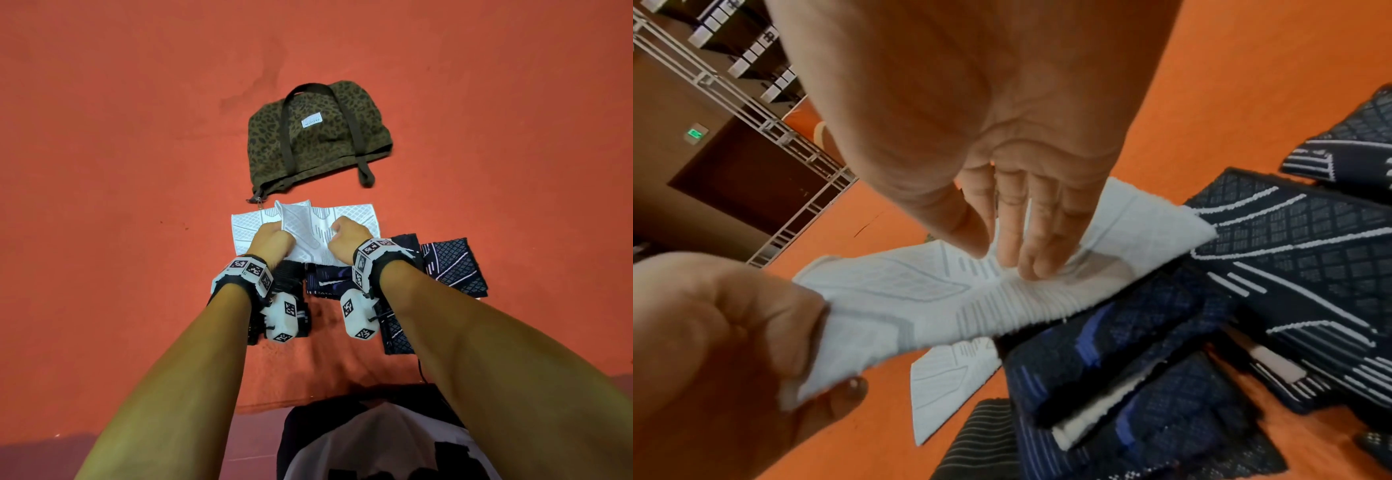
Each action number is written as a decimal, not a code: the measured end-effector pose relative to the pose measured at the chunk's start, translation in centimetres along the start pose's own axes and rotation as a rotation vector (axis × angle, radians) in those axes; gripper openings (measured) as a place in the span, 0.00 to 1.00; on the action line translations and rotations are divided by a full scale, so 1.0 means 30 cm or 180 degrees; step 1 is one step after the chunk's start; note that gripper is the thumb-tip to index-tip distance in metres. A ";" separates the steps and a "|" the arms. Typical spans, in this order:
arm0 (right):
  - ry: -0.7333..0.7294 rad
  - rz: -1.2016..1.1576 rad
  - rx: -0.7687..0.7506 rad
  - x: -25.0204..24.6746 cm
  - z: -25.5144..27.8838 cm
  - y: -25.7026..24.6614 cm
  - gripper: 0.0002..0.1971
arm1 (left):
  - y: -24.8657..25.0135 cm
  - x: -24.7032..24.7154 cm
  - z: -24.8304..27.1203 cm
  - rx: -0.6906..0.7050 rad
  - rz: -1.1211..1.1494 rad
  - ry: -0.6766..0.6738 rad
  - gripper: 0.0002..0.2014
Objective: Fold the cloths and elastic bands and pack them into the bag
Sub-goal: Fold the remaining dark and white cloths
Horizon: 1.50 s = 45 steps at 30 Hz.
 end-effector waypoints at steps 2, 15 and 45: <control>-0.0020 0.0047 0.0062 0.003 0.002 0.017 0.22 | 0.043 0.025 0.005 0.0107 0.0052 -0.0123 0.18; 0.0098 -0.0062 0.0094 -0.061 0.008 0.102 0.10 | 0.189 0.256 -0.017 0.0508 0.0025 -0.0773 0.11; 0.0701 0.0191 0.0733 -0.215 -0.023 0.196 0.13 | 0.099 0.266 -0.114 0.0484 -0.0101 -0.0185 0.10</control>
Point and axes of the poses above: each hand's wrist, its own z-axis away from the middle knuckle, its own x-axis out of the palm, y = z × x, the point moved 10 cm from there along -z, towards the middle knuckle, and after that the axes turned 11 degrees about -z, right-handed, at the moved point
